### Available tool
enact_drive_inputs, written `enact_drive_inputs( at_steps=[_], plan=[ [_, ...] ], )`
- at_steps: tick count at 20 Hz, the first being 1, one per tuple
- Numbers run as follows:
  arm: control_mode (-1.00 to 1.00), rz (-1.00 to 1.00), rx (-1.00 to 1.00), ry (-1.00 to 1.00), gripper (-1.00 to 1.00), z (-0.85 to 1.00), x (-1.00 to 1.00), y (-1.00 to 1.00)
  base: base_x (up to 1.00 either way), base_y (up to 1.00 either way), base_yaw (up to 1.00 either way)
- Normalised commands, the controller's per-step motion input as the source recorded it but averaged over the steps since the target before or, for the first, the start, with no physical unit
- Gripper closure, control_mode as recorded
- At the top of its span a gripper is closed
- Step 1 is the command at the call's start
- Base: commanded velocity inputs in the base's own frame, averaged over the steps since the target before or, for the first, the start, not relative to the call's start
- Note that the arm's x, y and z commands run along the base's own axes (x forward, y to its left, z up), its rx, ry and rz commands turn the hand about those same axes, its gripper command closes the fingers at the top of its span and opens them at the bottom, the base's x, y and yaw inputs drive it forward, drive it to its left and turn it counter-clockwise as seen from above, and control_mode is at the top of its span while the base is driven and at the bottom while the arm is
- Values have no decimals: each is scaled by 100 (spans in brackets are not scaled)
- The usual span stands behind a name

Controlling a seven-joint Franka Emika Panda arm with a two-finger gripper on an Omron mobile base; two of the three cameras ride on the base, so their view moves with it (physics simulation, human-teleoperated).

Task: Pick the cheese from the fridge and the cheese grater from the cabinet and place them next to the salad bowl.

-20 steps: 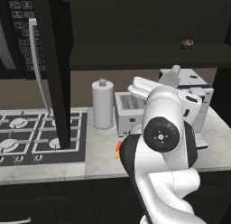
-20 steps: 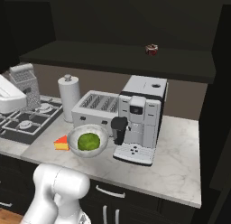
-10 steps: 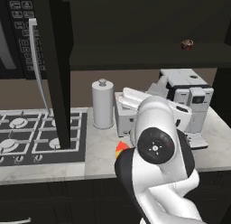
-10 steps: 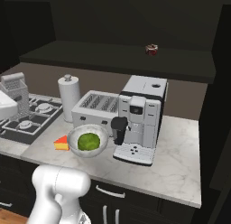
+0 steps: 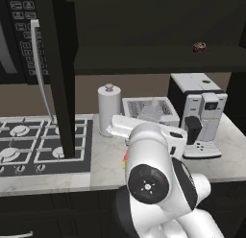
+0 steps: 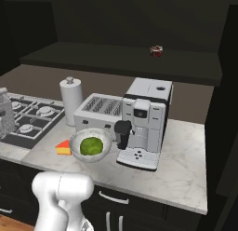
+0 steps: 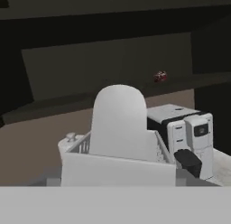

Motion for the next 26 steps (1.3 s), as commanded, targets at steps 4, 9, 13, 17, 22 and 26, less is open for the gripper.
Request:
enact_drive_inputs(
  at_steps=[4, 9, 13, 17, 22, 26],
  plan=[
    [-100, 11, 0, -13, 100, -100, 0, -2, 0, 0, 0],
    [-100, 9, 0, -1, 100, -100, 9, -12, 0, 0, 0],
    [-100, 5, 0, 0, 100, -100, 34, -19, 0, 0, 0],
    [-100, 0, 0, 0, 100, -96, 59, -24, 0, 0, 0],
    [-100, 0, 0, -1, 100, -75, 61, -28, 0, 0, 0],
    [-100, 0, 0, -8, 100, -65, 65, -5, 0, 0, 0]
  ],
)
